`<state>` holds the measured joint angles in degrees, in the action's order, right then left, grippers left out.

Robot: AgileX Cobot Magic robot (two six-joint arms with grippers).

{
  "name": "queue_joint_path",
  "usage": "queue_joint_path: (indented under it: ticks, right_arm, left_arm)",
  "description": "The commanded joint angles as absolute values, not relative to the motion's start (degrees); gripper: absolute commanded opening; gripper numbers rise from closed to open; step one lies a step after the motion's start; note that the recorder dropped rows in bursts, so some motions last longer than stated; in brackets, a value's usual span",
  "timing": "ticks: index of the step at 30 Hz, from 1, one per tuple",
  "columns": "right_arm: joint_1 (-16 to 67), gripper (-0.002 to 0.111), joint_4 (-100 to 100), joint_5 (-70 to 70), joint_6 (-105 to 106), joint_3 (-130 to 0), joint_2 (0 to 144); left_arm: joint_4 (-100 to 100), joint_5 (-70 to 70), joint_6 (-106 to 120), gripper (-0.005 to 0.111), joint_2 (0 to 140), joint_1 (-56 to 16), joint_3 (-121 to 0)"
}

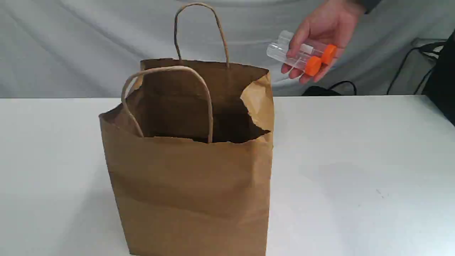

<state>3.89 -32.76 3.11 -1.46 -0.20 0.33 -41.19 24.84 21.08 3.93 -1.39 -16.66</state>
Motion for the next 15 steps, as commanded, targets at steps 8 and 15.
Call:
queue_joint_path:
  ticks: [8, 15]
  right_arm:
    - [3.41, 0.0, -32.09, 6.7, 3.08, 0.0, 0.0]
    - [3.41, 0.0, -32.09, 6.7, 3.08, 0.0, 0.0]
  left_arm:
    - [-41.39, 40.95, 38.12, 0.0, 30.26, -1.26, -37.21]
    - [-42.93, 51.36, 48.39, 0.0, 45.84, -1.26, -52.62]
